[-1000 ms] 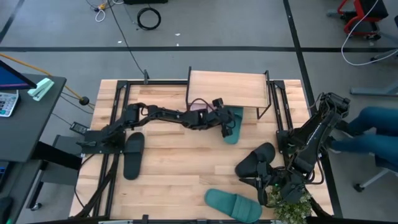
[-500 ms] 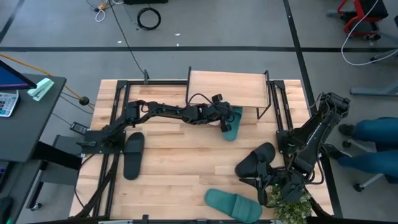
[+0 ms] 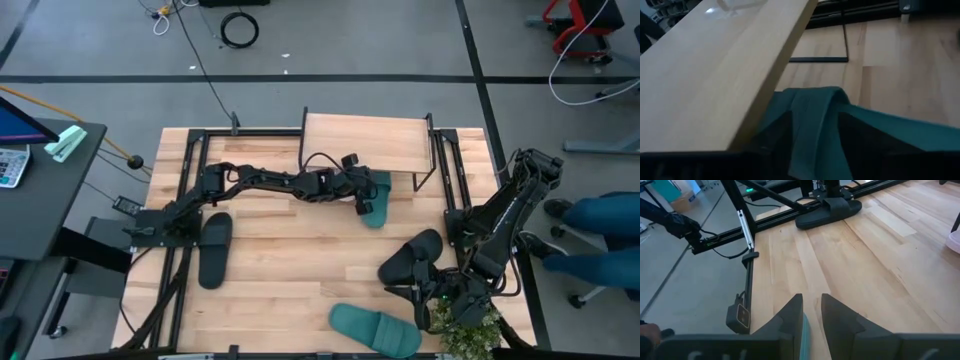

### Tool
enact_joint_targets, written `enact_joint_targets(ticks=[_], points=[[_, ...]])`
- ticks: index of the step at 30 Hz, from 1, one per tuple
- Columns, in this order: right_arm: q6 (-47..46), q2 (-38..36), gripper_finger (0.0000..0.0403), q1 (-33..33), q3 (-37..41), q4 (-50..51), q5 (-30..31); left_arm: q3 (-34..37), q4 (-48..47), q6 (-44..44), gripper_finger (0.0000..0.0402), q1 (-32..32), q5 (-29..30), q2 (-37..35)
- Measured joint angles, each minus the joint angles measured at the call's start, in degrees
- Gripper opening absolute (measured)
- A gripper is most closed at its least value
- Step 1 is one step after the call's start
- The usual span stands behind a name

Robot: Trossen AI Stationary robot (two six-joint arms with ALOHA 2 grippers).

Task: Pick and place slides into the shelf
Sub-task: Put the left dark green slide under the shelf

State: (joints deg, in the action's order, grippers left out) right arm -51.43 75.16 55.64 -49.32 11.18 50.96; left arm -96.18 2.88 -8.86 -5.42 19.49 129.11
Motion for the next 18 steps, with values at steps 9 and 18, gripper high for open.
enact_joint_targets(ticks=[9,18], points=[[-2.8,0.0,0.0070,0.1,0.0,0.9,0.0,0.2,-6.9,1.0,0.0162,8.2,-0.7,-1.9],[-5.9,0.0,0.0039,0.4,0.0,3.7,0.1,0.2,-7.6,0.6,0.0011,15.0,-0.7,-1.9]])
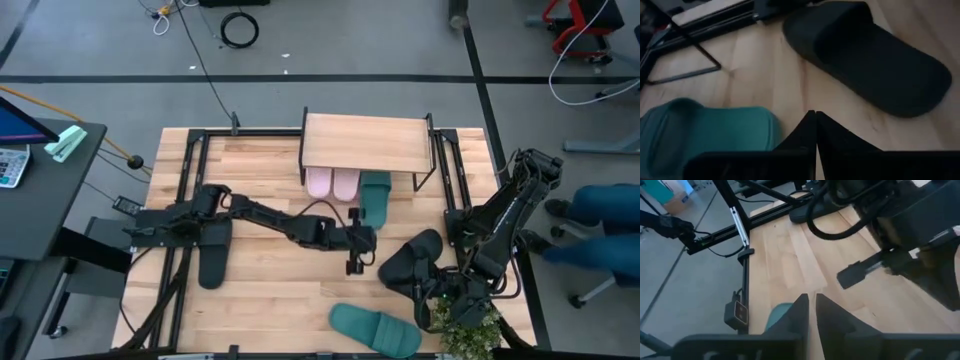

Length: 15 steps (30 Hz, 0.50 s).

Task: Pick and place slides into the shelf
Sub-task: Put the left dark green slide under the shelf

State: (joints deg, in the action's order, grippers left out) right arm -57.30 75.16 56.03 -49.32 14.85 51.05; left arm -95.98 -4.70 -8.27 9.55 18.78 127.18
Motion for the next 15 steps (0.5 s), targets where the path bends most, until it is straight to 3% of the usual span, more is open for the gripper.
enact_joint_targets(ticks=[6,10,15], points=[[0.3,0.0,0.0019,0.0,0.0,0.0,1.6,-0.1,0.0,6.3,0.0005,-2.2,0.5,1.5],[0.8,0.0,0.0012,0.0,0.0,0.5,1.7,-0.1,1.4,9.1,0.0006,-2.8,-3.8,3.8],[0.9,0.0,0.0012,-0.2,0.0,1.1,2.1,0.0,3.3,6.2,0.0004,-1.0,-3.9,6.3]])
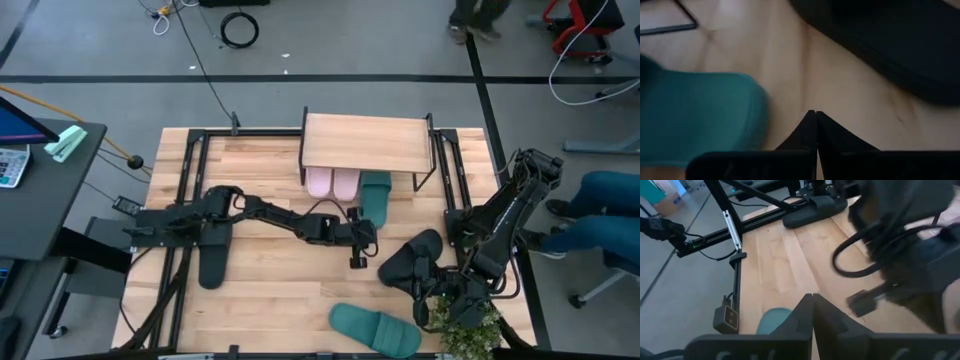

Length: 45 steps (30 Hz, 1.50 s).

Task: Pick and place slides into the shelf
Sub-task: Put the left dark green slide under the shelf

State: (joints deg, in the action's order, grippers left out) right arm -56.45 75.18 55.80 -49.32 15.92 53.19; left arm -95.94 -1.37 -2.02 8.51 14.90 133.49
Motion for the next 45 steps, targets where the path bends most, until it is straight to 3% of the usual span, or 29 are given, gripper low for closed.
enact_joint_targets(ticks=[9,24,45], points=[[-0.2,0.0,0.0012,-0.6,0.0,0.4,0.0,-0.1,2.0,-1.0,0.0002,-0.8,2.2,0.5],[-0.3,0.0,0.0012,-0.6,0.0,0.7,-0.1,-0.1,4.0,-0.1,0.0001,-3.0,1.0,2.4],[-0.3,0.0,0.0013,-0.6,0.0,0.8,-0.1,-0.1,7.8,3.0,0.0000,-11.8,1.3,3.3]])
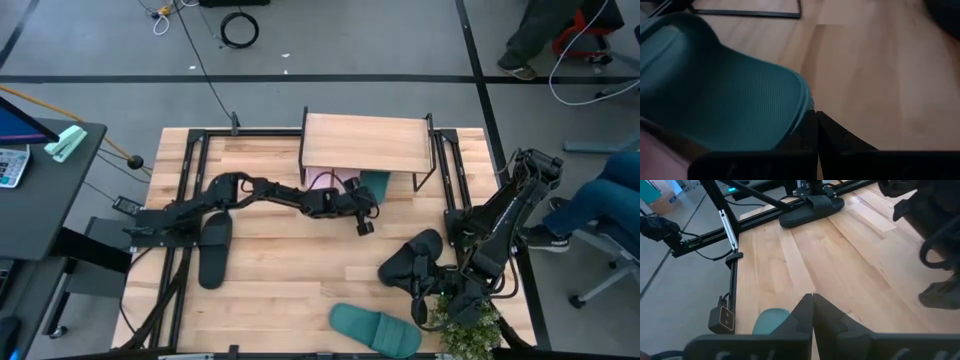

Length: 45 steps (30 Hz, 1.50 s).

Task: Pick and place slides into the shelf
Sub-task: Put the left dark green slide under the shelf, then put the dark green slide under the shelf

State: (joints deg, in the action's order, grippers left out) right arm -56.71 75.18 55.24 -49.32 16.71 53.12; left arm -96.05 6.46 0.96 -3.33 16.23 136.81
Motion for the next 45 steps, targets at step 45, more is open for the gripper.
enact_joint_targets(ticks=[45], points=[[7.5,0.2,0.0055,-9.7,0.0,-0.8,-22.2,-0.1,-42.8,-1.6,0.0094,15.3,-6.9,-26.0]])
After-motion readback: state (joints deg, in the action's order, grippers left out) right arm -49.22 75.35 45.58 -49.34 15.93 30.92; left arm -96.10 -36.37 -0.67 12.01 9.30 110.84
